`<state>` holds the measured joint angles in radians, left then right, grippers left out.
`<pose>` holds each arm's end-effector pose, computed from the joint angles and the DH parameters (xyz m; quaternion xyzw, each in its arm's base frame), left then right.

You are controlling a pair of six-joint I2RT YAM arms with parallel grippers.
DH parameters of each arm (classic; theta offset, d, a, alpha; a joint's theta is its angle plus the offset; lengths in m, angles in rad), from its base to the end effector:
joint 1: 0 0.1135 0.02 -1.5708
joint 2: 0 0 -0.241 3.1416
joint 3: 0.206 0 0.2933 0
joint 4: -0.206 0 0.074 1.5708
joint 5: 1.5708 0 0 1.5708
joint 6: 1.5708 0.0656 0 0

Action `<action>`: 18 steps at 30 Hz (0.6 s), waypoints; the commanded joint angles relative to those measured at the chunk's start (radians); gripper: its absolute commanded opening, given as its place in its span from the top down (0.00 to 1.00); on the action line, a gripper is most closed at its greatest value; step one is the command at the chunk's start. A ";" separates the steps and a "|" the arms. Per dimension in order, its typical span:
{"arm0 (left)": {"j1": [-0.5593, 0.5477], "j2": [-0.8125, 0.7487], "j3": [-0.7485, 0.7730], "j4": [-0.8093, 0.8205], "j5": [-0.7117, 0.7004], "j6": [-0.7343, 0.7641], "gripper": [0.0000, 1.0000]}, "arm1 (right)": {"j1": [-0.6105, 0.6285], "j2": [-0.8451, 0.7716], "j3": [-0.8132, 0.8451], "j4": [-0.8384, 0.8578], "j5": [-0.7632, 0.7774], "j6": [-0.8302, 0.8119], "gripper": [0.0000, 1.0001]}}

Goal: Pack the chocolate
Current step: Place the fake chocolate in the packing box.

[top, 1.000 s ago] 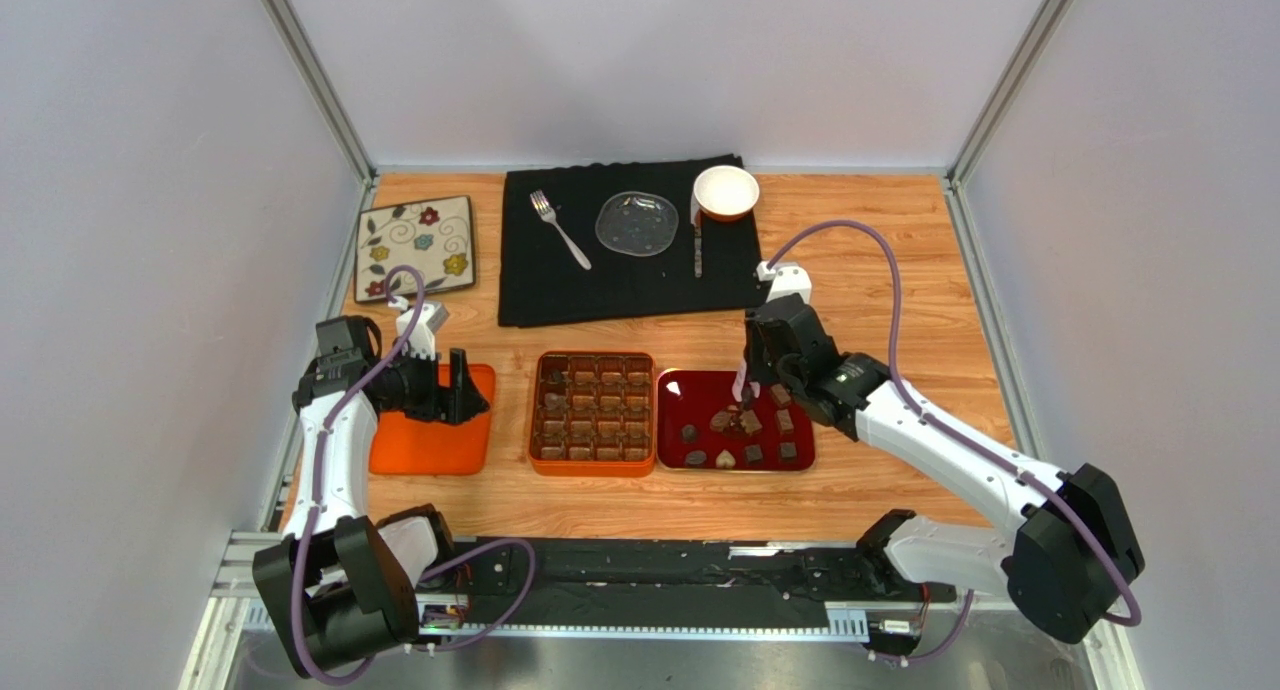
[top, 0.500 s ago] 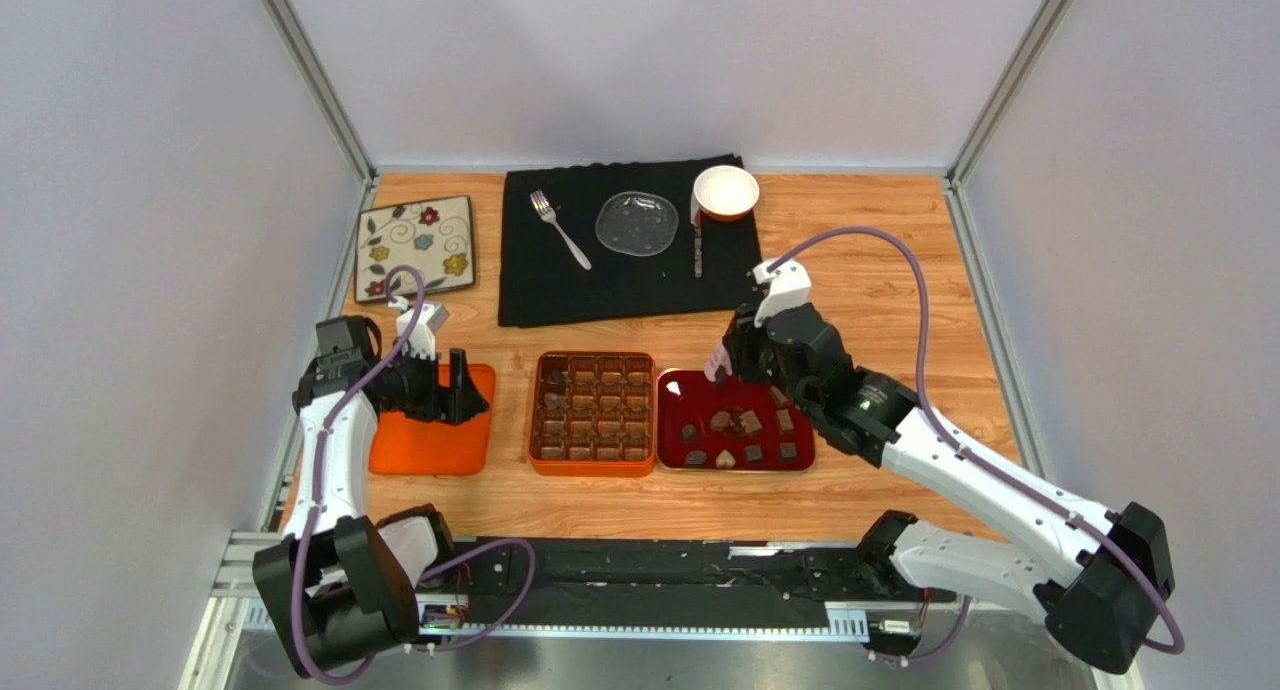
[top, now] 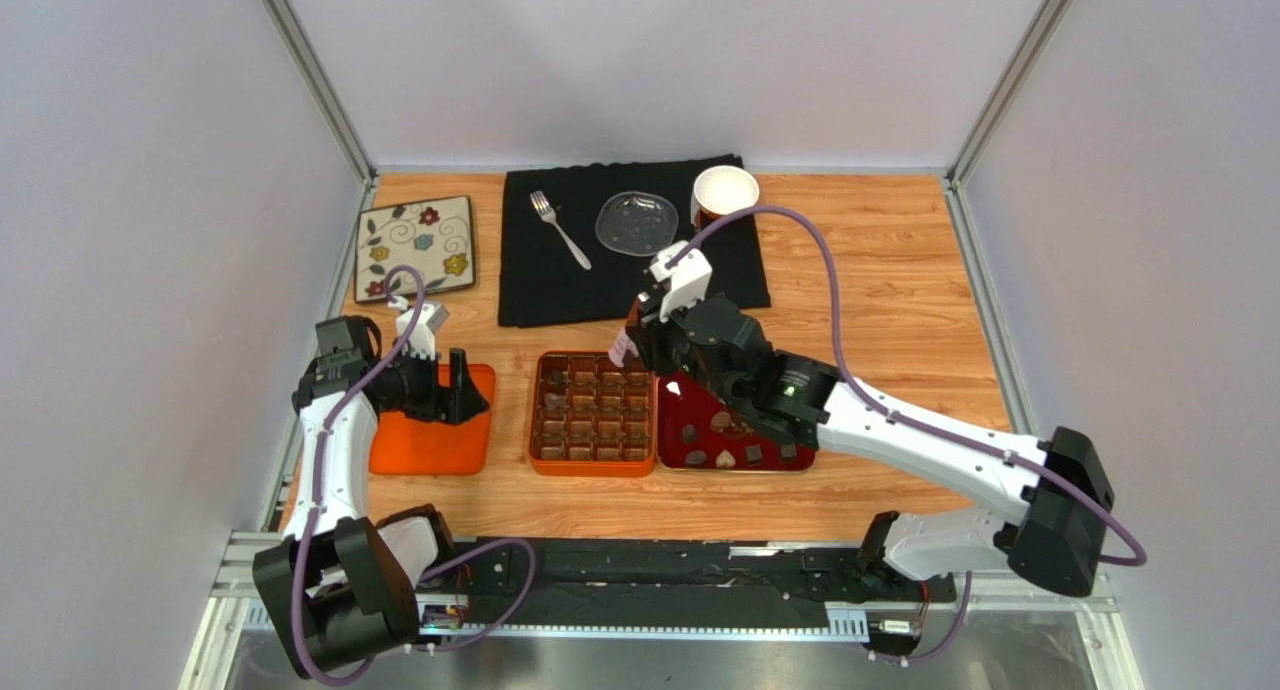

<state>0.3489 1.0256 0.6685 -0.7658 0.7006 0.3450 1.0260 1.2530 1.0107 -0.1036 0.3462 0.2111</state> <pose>0.2388 0.0419 0.1635 0.0744 0.9160 -0.2437 0.3099 0.2084 0.3010 0.2858 -0.2285 0.7793 0.2135 0.5431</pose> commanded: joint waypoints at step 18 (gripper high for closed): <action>0.013 -0.029 0.011 0.013 0.020 0.026 0.16 | 0.042 0.241 0.155 0.183 -0.013 -0.029 0.82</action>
<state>0.3496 1.0153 0.6685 -0.7658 0.7013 0.3462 1.0630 1.4857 1.1130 0.0029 0.3161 0.2039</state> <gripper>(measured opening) 0.842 0.290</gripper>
